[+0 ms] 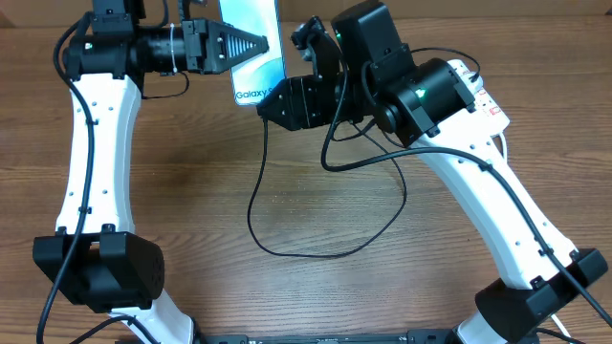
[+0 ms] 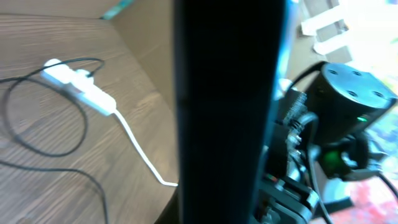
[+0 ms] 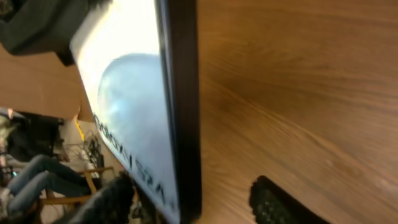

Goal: Plug charger to phone and switch on socket
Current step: 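Release the plug and lower the phone onto the table with the left gripper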

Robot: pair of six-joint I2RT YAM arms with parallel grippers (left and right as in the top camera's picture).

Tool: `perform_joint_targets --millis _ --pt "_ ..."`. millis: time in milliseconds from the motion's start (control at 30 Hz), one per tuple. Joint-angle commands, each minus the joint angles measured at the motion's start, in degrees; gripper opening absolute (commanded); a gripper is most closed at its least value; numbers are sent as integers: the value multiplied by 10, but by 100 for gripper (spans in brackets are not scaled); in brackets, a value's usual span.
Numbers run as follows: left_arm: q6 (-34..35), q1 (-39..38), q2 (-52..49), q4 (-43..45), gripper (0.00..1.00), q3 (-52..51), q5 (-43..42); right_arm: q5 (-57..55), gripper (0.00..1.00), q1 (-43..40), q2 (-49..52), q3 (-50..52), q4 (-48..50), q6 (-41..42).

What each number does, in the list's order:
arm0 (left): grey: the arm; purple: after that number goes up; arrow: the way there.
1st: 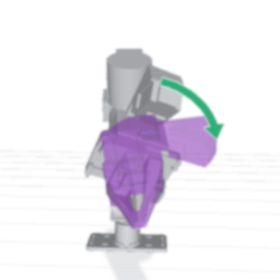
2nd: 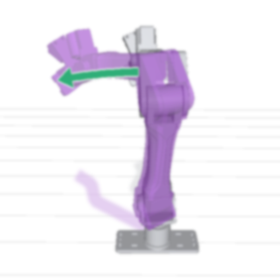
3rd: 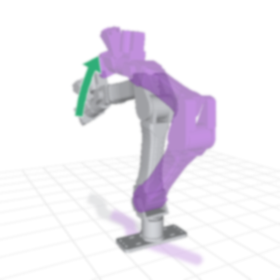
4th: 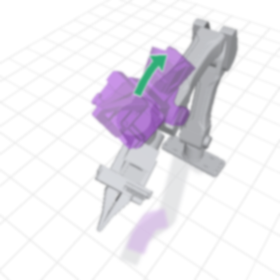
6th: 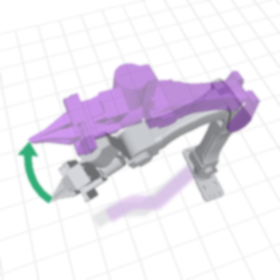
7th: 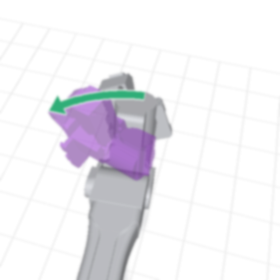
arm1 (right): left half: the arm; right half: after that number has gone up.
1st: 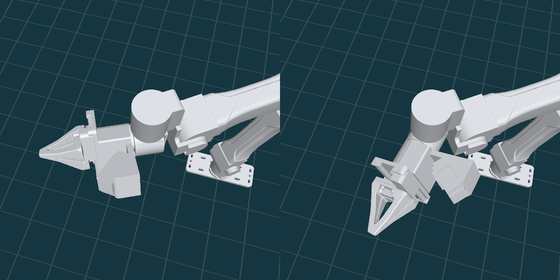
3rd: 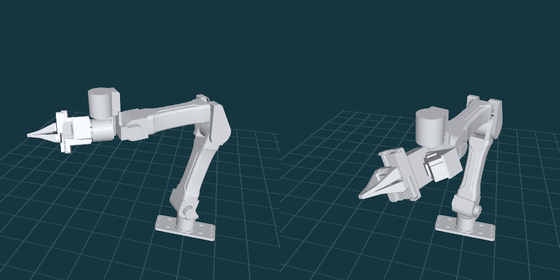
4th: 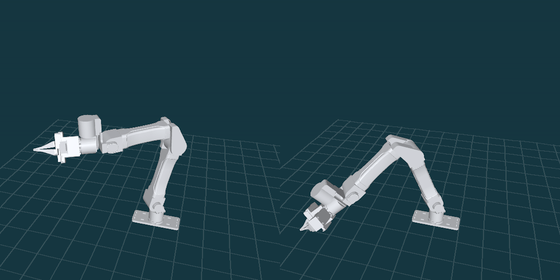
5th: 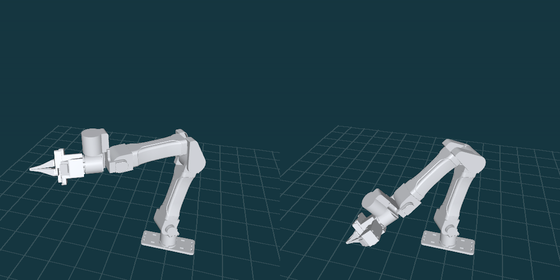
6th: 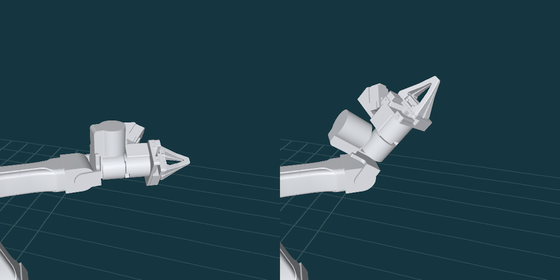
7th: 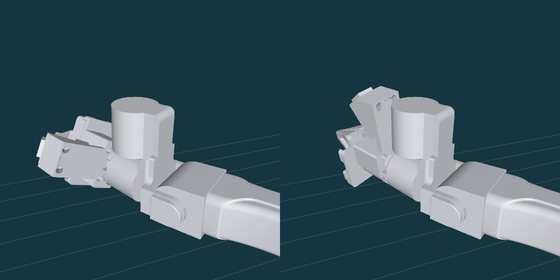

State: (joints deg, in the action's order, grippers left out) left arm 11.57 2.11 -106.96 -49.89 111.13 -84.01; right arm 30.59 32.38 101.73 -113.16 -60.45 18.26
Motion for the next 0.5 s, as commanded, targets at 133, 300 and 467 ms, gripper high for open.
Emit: perform_joint_targets --millis 133,300,467 --pt "-39 -2 -2 -89 4 7 235 -72 75 -8 -8 -13 -39 18" --pt "-101 -24 -30 -179 4 7 336 -205 100 -37 -8 -13 -86 60" --pt "-135 -60 -73 -206 4 7 382 -268 100 -81 -8 -12 -120 60"
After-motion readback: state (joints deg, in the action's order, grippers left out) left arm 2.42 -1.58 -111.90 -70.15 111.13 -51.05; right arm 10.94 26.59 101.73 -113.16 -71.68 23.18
